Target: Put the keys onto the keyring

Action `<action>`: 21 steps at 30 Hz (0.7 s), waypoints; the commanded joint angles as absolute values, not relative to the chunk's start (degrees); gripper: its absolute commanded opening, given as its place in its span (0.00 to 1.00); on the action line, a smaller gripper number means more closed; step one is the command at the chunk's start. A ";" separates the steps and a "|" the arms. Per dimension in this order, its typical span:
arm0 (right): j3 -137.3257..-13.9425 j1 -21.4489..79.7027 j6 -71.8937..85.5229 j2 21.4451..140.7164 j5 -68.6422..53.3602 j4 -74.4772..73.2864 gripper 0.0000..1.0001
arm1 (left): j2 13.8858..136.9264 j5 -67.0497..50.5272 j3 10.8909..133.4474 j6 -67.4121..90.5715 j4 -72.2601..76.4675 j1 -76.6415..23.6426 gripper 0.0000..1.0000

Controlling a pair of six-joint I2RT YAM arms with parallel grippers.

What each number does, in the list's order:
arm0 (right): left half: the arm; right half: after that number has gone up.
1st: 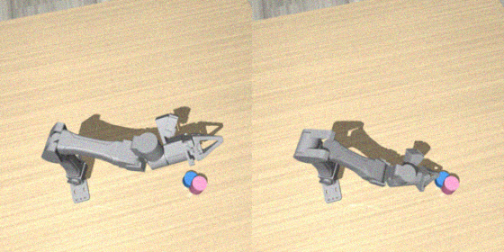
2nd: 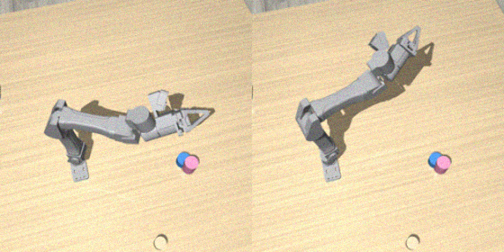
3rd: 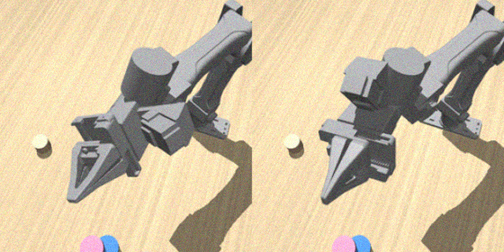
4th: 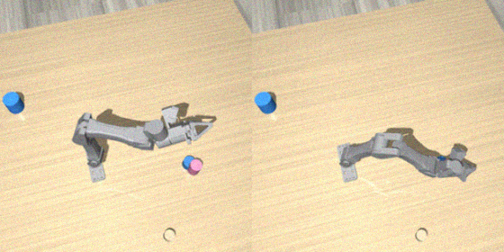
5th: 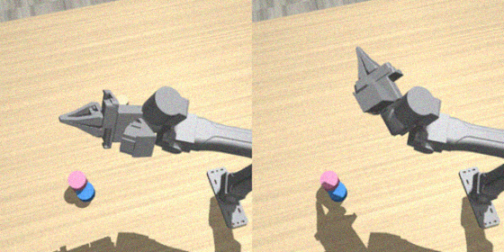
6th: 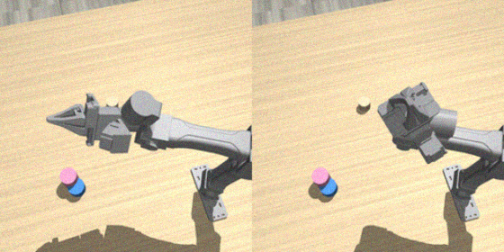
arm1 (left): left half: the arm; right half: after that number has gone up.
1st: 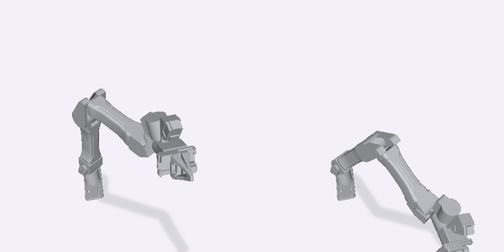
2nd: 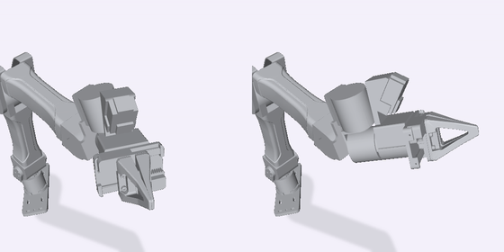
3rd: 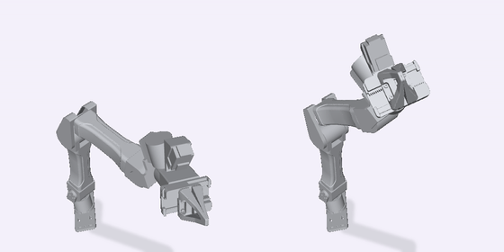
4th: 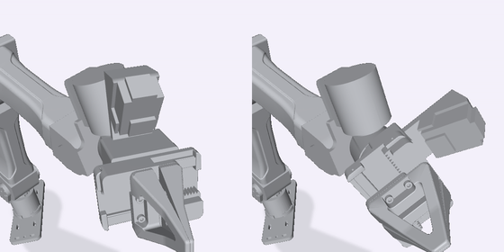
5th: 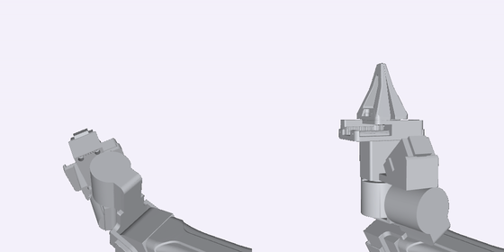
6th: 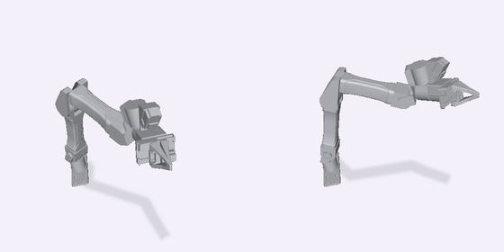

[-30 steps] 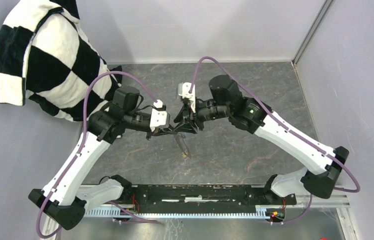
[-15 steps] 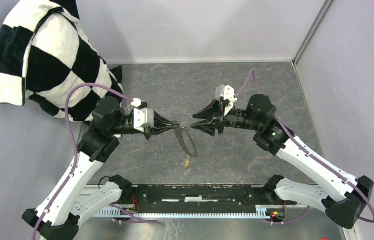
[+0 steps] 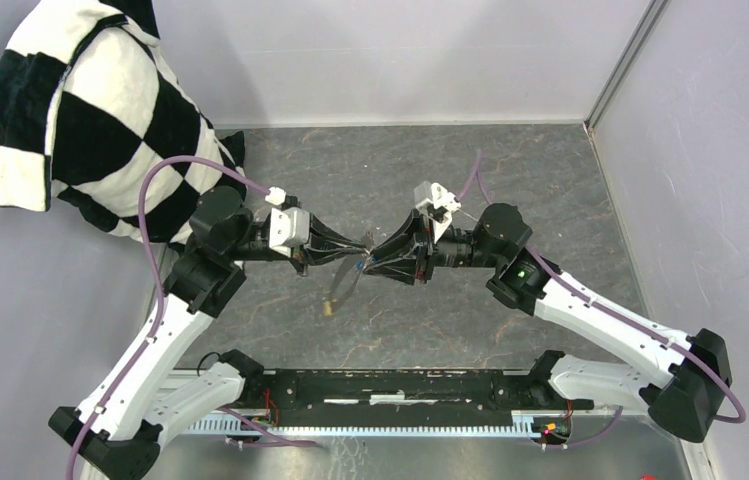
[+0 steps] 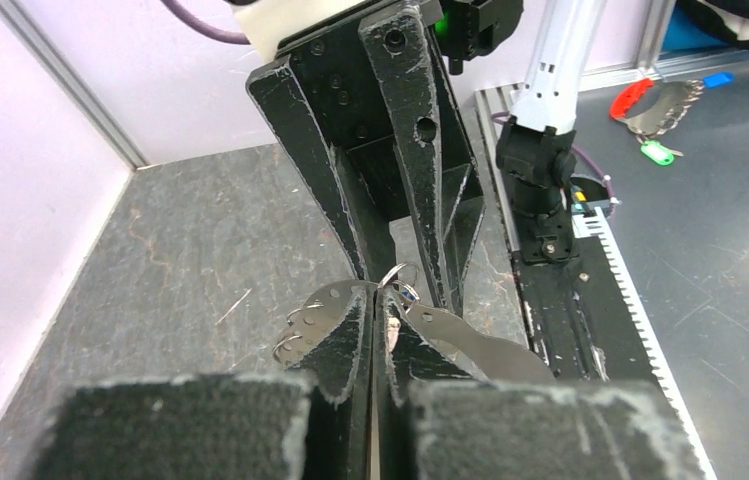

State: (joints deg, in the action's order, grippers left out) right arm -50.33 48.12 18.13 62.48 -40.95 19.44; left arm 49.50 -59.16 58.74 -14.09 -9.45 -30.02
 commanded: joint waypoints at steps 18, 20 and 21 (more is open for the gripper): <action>-52.54 48.69 12.63 59.09 -36.74 14.10 0.00 | 51.39 -68.04 61.97 -8.49 -12.02 -30.15 0.02; -52.42 48.68 12.97 58.73 -36.89 14.19 0.00 | 50.84 -67.21 60.91 -6.60 -10.12 -30.09 0.02; -52.26 48.69 13.15 58.65 -37.12 14.38 0.00 | 50.48 -66.16 60.38 -5.81 -9.11 -30.12 0.02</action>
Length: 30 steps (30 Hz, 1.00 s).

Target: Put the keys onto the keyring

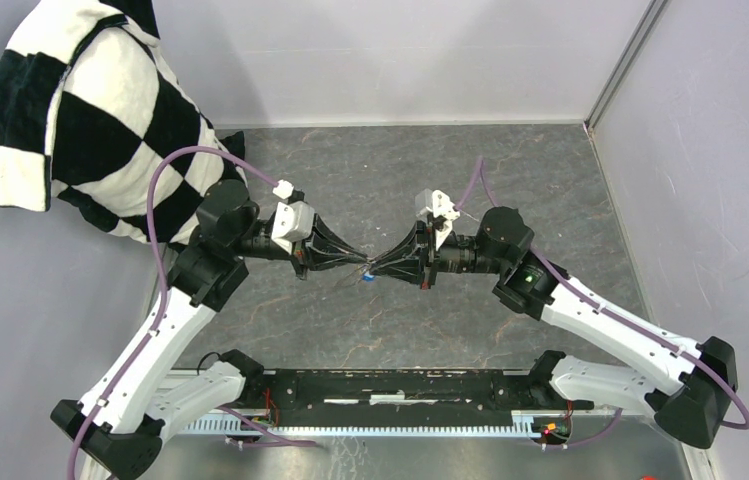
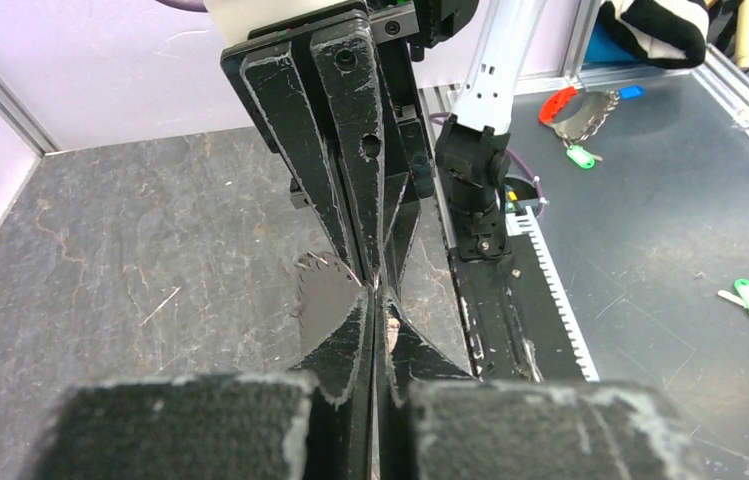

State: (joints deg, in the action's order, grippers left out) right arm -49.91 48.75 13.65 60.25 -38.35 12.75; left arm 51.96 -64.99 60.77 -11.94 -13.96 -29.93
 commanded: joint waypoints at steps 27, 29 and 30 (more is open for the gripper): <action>-61.86 46.12 8.96 61.94 -47.28 4.37 0.37 | 49.59 -63.73 60.47 -13.09 -12.89 -30.15 0.02; -60.42 46.14 10.61 61.72 -47.93 6.42 0.34 | 49.45 -63.37 60.50 -13.46 -13.22 -30.14 0.02; -59.60 46.13 11.55 61.40 -48.07 7.86 0.32 | 49.36 -63.06 60.47 -13.84 -13.62 -30.15 0.02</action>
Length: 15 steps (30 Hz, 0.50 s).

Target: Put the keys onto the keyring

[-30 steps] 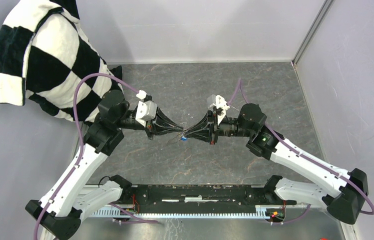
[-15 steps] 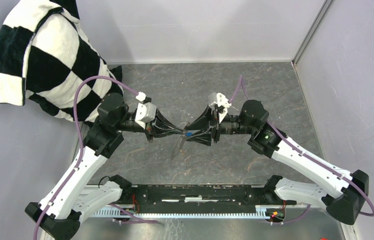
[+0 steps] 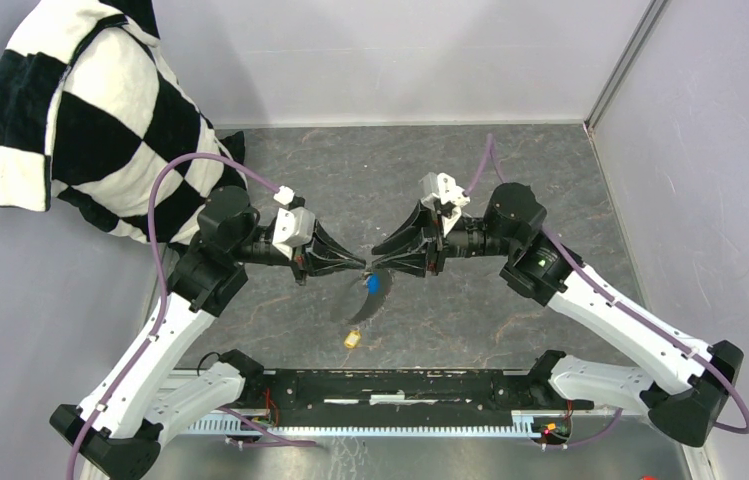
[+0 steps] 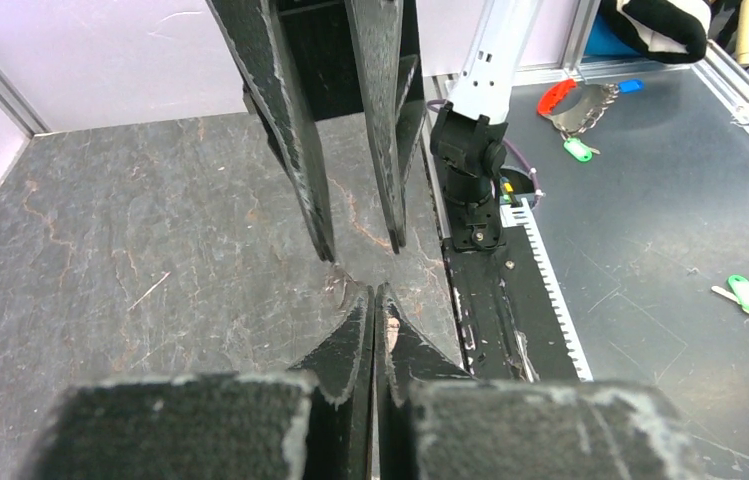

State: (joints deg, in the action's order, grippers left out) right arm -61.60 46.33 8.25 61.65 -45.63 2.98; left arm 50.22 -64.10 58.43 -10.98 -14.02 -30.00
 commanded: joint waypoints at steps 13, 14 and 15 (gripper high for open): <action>-57.17 45.99 2.85 57.05 -29.63 -2.97 0.74 | 49.36 -48.85 57.74 -15.13 -12.72 -30.15 0.02; -56.49 45.93 2.89 56.89 -28.80 -2.69 0.94 | 49.37 -47.00 57.18 -14.17 -11.45 -30.20 0.02; -55.78 45.96 3.53 56.78 -28.57 -1.89 0.98 | 49.47 -45.16 56.69 -13.66 -10.90 -30.11 0.02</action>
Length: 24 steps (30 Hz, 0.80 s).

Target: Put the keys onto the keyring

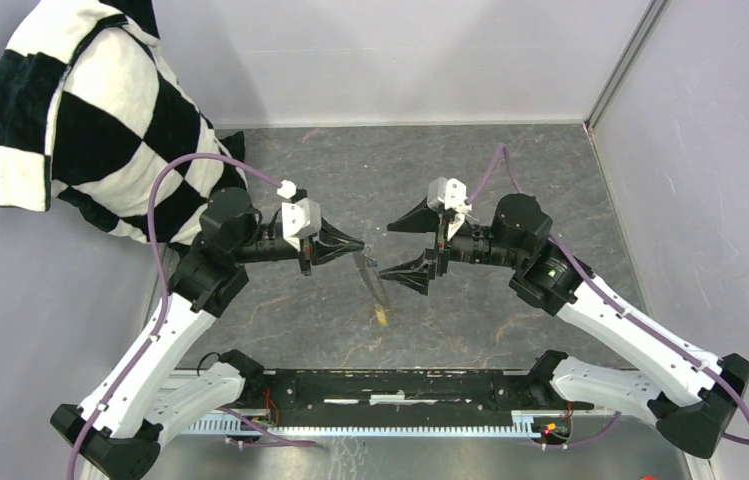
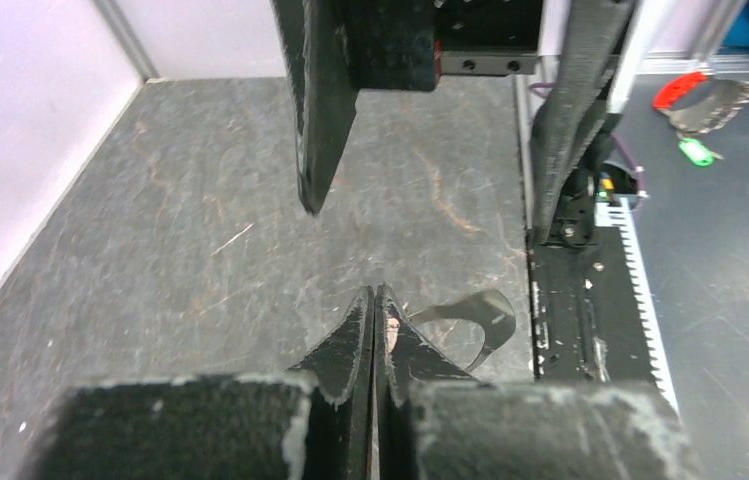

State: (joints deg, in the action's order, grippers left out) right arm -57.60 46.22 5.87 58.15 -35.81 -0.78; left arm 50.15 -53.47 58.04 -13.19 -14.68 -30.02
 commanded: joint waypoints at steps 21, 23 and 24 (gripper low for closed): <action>-53.36 52.15 2.85 72.81 -21.25 8.82 0.41 | 49.07 -38.52 53.85 -12.63 -6.77 -30.17 0.02; -53.57 52.21 3.63 73.79 -20.63 9.26 0.27 | 48.98 -38.35 53.66 -12.95 -7.16 -30.15 0.02; -53.00 52.14 3.85 73.51 -19.56 9.63 0.19 | 48.97 -38.09 53.62 -13.65 -7.57 -30.09 0.02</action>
State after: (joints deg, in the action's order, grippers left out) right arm -51.20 52.12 2.11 72.58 -20.69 5.26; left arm 50.17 -38.83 53.47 -13.13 -10.66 -30.02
